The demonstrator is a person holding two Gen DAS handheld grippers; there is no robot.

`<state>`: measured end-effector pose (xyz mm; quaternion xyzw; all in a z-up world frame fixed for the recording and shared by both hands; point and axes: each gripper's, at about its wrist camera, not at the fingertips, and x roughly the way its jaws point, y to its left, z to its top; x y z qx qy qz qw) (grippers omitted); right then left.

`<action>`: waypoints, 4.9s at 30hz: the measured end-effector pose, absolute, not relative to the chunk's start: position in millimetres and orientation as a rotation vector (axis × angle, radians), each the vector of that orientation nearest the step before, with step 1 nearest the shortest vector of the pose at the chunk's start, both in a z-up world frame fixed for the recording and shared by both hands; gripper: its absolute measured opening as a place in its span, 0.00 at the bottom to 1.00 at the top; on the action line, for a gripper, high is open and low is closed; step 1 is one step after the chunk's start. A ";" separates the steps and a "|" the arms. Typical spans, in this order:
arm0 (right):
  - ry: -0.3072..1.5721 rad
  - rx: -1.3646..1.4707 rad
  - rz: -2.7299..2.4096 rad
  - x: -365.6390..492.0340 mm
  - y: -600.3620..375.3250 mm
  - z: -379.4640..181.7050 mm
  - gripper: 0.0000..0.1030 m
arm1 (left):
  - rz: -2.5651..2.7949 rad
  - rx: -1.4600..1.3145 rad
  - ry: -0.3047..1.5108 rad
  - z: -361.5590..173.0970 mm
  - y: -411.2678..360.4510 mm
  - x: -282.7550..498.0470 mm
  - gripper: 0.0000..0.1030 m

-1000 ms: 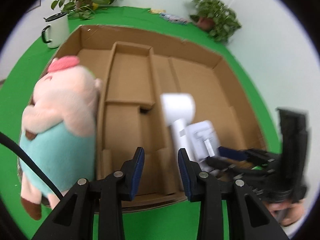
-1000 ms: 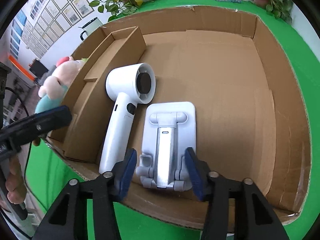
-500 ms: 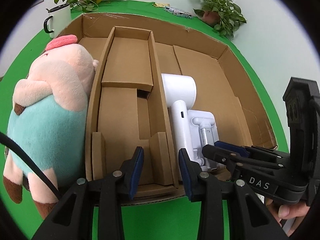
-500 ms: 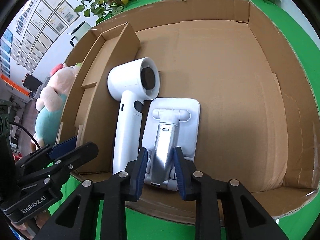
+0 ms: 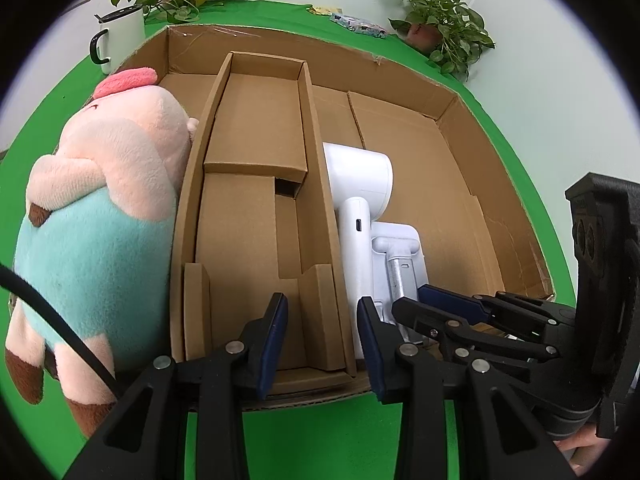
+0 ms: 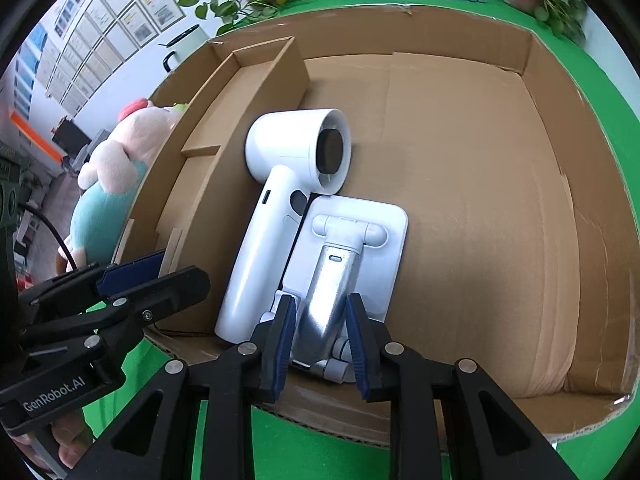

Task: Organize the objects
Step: 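Lower the phone stand beside the hair dryer and open the right gripper, then reach the right gripper to the white medicine box and grasp it, then lift the medicine box with the right gripper and carry it over the box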

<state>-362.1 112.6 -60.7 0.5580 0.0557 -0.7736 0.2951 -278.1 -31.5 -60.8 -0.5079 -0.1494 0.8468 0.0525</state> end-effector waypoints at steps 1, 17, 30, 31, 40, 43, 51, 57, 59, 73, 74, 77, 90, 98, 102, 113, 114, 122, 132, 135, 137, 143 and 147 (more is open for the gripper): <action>0.151 1.481 -2.058 -362.2 111.6 -61.1 0.22 | 2.576 -1.543 -0.451 -60.7 -31.7 -277.2 0.33; 0.071 1.237 -2.262 -329.9 148.4 -18.9 0.93 | 2.597 -1.453 -0.415 -49.0 -27.5 -262.4 0.33; 0.214 0.906 -2.586 -231.0 196.5 23.8 0.99 | 2.950 -0.828 -0.067 28.5 14.0 -143.2 0.79; 0.217 0.897 -2.597 -223.9 199.6 24.0 0.99 | 2.953 -0.820 -0.086 29.4 13.3 -137.5 0.79; 0.243 0.851 -2.613 -190.4 214.9 21.0 0.99 | 2.964 -0.782 -0.147 29.8 19.4 -109.3 0.79; 0.249 0.839 -2.620 -185.8 217.0 21.2 0.99 | 2.963 -0.773 -0.150 29.3 20.3 -103.9 0.79; 0.177 0.902 -2.586 -179.6 259.0 7.1 0.99 | 2.979 -0.848 -0.144 2.9 3.5 -76.7 0.79; 0.106 1.183 -2.550 -197.3 330.6 -43.0 0.97 | 2.970 -0.975 -0.229 -29.2 -23.5 -62.7 0.79; 0.125 1.226 -2.496 -195.3 333.5 -55.3 0.90 | 2.952 -0.997 -0.257 -36.7 -24.5 -60.2 0.79; 0.099 1.137 -2.196 -106.8 239.3 -54.3 0.99 | 2.599 -1.154 -0.517 -64.7 -20.7 -68.7 0.79; 0.105 1.122 -2.180 -100.8 233.6 -53.8 0.99 | 2.562 -1.171 -0.549 -68.7 -18.0 -71.5 0.79; 0.222 1.091 -2.213 -90.3 217.3 -60.4 0.99 | 2.486 -1.185 -0.576 -77.2 -4.9 -79.4 0.79; 0.302 1.157 -2.271 -108.3 220.2 -82.2 0.84 | 2.286 -1.227 -0.774 -103.7 21.9 -114.3 0.78; 0.147 1.219 -2.237 -109.6 221.3 -92.6 0.66 | 2.277 -1.227 -0.837 -108.7 10.4 -112.6 0.78; 0.005 1.233 -2.146 -109.7 221.9 -89.4 0.65 | 2.266 -1.243 -0.855 -112.4 7.9 -110.9 0.77; 0.038 1.220 -2.132 -99.4 208.5 -83.2 0.64 | 2.341 -1.189 -0.773 -94.6 4.9 -105.2 0.42; 0.054 1.209 -2.141 -97.8 206.5 -81.2 0.63 | 2.349 -1.177 -0.765 -90.8 5.4 -105.1 0.42; 0.137 1.071 -2.249 -84.5 201.3 -51.7 0.61 | 2.411 -1.037 -0.648 -42.7 13.6 -97.1 0.40; 0.196 0.915 -2.405 -92.6 209.7 3.8 0.59 | 2.406 -0.873 -0.562 17.9 29.4 -114.4 0.40; 0.219 0.860 -2.458 -101.2 210.0 22.6 0.58 | 2.408 -0.831 -0.530 36.7 33.1 -120.1 0.40; 0.221 0.837 -2.478 -107.9 210.5 32.2 0.58 | 2.407 -0.814 -0.516 45.1 35.3 -123.8 0.39; 0.226 0.793 -2.521 -129.5 212.0 53.7 0.58 | 2.401 -0.783 -0.494 63.3 41.5 -139.3 0.39; 0.231 0.773 -2.539 -144.8 214.0 63.0 0.58 | 2.402 -0.776 -0.474 71.4 44.7 -153.7 0.39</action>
